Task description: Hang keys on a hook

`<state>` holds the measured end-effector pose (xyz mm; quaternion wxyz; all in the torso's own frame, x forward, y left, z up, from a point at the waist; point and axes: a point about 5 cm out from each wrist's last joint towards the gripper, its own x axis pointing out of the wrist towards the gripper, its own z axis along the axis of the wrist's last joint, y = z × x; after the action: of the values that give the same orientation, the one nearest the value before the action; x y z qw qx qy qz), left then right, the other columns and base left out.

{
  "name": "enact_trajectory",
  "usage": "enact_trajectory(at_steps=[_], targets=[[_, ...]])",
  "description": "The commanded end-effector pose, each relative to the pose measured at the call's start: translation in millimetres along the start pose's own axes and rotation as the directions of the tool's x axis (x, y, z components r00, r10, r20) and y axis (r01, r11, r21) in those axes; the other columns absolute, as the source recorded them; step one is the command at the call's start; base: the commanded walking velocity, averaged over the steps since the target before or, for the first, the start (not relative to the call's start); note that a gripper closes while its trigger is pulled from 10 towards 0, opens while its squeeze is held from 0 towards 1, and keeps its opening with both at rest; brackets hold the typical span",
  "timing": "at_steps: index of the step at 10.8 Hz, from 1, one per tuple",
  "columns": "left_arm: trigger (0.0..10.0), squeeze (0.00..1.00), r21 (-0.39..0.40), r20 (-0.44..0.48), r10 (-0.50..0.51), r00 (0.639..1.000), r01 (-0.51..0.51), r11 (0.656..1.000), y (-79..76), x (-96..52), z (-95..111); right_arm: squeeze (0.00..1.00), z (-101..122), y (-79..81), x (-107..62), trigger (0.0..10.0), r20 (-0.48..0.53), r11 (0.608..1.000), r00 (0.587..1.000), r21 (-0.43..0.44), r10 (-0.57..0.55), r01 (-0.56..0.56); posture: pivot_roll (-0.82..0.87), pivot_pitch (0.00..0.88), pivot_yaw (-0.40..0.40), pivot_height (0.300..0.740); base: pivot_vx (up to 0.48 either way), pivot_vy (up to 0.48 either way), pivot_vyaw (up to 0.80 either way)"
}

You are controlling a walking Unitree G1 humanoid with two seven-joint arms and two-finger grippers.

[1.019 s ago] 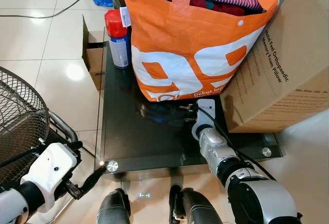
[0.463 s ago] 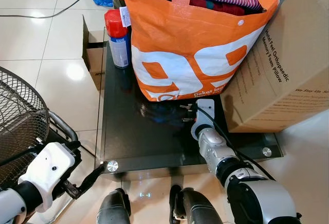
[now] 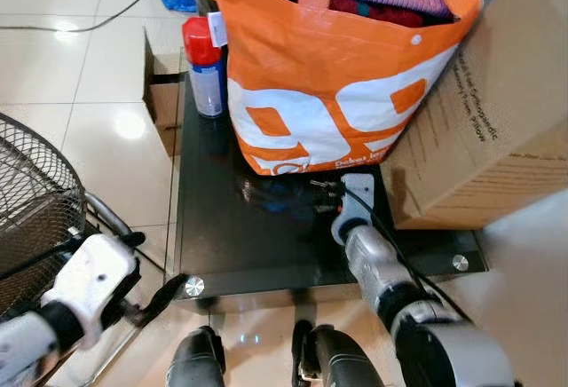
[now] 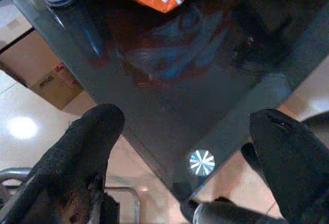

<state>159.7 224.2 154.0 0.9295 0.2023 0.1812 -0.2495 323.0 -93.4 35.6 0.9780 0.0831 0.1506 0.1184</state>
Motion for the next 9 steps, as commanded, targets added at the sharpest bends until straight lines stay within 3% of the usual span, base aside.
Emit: enact_trajectory(at_steps=[1,3,4,5,6,9], targets=[[10.0,0.48,-0.008,-0.003,-0.010,1.000,0.010,1.000,-3.6,4.2,-3.2,0.00,-5.4,-3.1,-5.4,0.0,0.012,0.999,0.999,-0.005,0.034,-0.034,0.16,0.182,-0.107,0.732,0.000,0.000,0.00],[10.0,0.47,-0.027,0.017,-0.020,1.000,0.020,0.999,-1.3,20.7,-8.8,0.00,-4.0,-0.1,-22.8,0.0,0.104,0.975,0.970,-0.057,0.218,-0.213,0.10,0.127,-0.101,0.732,0.000,0.000,0.00],[10.0,0.47,-0.031,0.021,-0.020,1.000,0.021,0.999,-0.2,25.6,-9.9,0.00,-0.9,0.2,-26.5,0.0,0.118,0.971,0.965,-0.078,0.233,-0.225,0.09,0.120,-0.103,0.732,0.000,0.000,0.00],[10.0,0.47,-0.035,0.030,-0.019,0.999,0.020,0.999,-0.6,30.2,-9.9,0.00,-0.4,-0.5,-27.8,10.0,0.118,0.976,0.972,-0.095,0.204,-0.194,0.09,0.115,-0.107,0.732,0.000,0.000,0.00],[10.0,0.48,-0.036,0.036,-0.015,0.999,0.017,0.999,-0.9,31.8,-9.7,1.00,-3.9,1.3,-29.6,10.0,0.107,0.980,0.975,-0.064,0.193,-0.187,0.09,0.115,-0.109,0.732,0.000,0.000,0.00],[10.0,0.47,-0.035,0.040,0.016,0.999,-0.015,0.999,1.4,29.0,-11.5,1.00,-6.6,7.2,-23.2,10.0,0.055,0.993,0.993,-0.048,0.108,-0.105,0.11,0.124,-0.114,0.732,0.000,0.000,0.00]])
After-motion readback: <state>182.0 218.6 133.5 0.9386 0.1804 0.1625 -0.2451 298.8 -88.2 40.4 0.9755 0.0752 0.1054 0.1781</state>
